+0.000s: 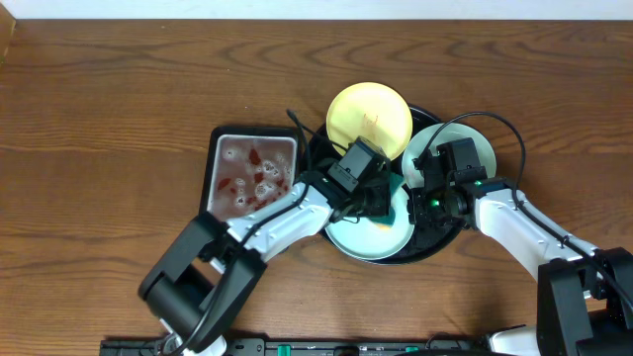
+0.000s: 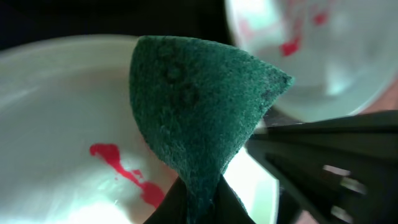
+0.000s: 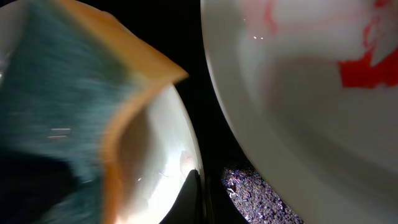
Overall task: Clean dirty plates on tray and stack at the side
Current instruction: 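Scrub the lower pale green plate with the sponge in the left gripper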
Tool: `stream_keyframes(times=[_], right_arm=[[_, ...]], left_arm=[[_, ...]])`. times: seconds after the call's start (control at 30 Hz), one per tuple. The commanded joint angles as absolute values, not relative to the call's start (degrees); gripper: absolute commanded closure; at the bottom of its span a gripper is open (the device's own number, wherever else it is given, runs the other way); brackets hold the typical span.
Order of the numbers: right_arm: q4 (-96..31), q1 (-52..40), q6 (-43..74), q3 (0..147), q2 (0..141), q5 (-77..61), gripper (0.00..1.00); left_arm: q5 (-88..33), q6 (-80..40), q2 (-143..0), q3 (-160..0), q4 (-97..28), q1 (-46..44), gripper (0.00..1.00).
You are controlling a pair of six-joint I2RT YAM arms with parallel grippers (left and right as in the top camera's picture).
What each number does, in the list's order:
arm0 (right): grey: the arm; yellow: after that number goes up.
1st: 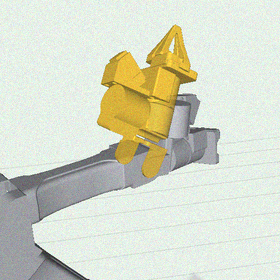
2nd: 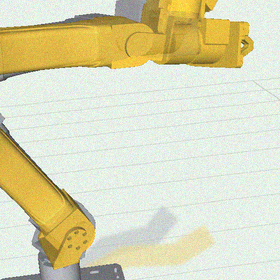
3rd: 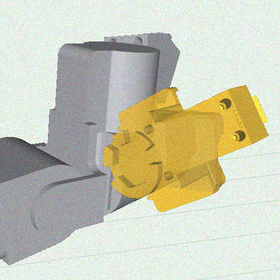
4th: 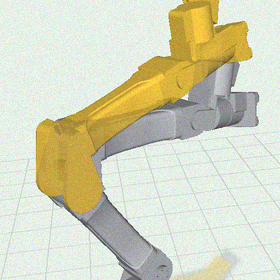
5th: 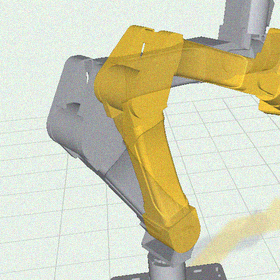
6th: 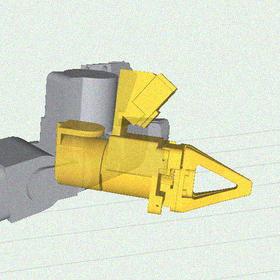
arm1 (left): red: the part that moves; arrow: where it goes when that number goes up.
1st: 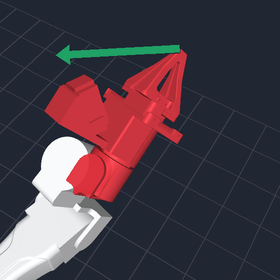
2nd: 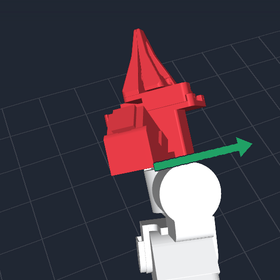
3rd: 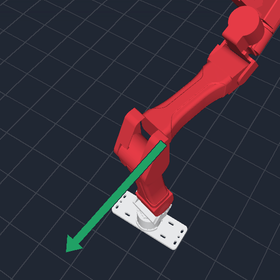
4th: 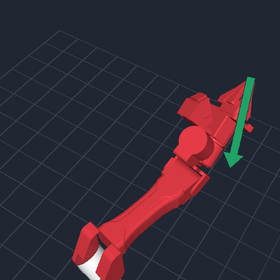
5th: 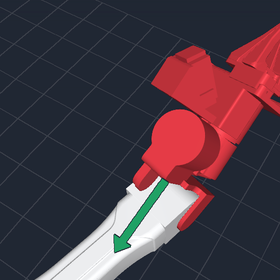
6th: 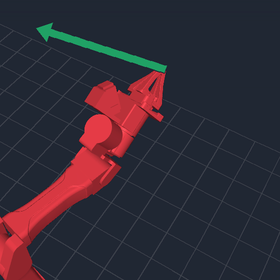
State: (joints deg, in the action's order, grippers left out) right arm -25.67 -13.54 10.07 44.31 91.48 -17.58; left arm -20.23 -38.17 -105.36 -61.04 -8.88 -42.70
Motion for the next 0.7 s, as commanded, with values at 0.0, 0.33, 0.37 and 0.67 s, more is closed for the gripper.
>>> stream_keyframes(times=[0.0, 0.33, 0.37, 0.67], right_arm=[[-25.7, -14.3, 10.3, 45.3, 91.8, -18.3, 0.99], [-26.4, -14.3, 10.2, 45.3, 91.8, -18.3, 0.99], [-26.4, -14.3, 10.2, 45.3, 91.8, -18.3, 0.99], [-26.4, -14.3, 10.2, 45.3, 91.8, -18.2, 0.99]], left_arm=[[-18.1, -41.0, -107.5, -61.8, -9.8, -42.8, 0.93], [-2.4, -40.1, -104.1, -61.8, -23.1, -38.2, 0.93], [-2.6, -40.1, -102.8, -61.8, -23.2, -37.7, 0.93], [-6.4, -41.1, -97.3, -61.8, -22.2, -40.4, 0.93]])
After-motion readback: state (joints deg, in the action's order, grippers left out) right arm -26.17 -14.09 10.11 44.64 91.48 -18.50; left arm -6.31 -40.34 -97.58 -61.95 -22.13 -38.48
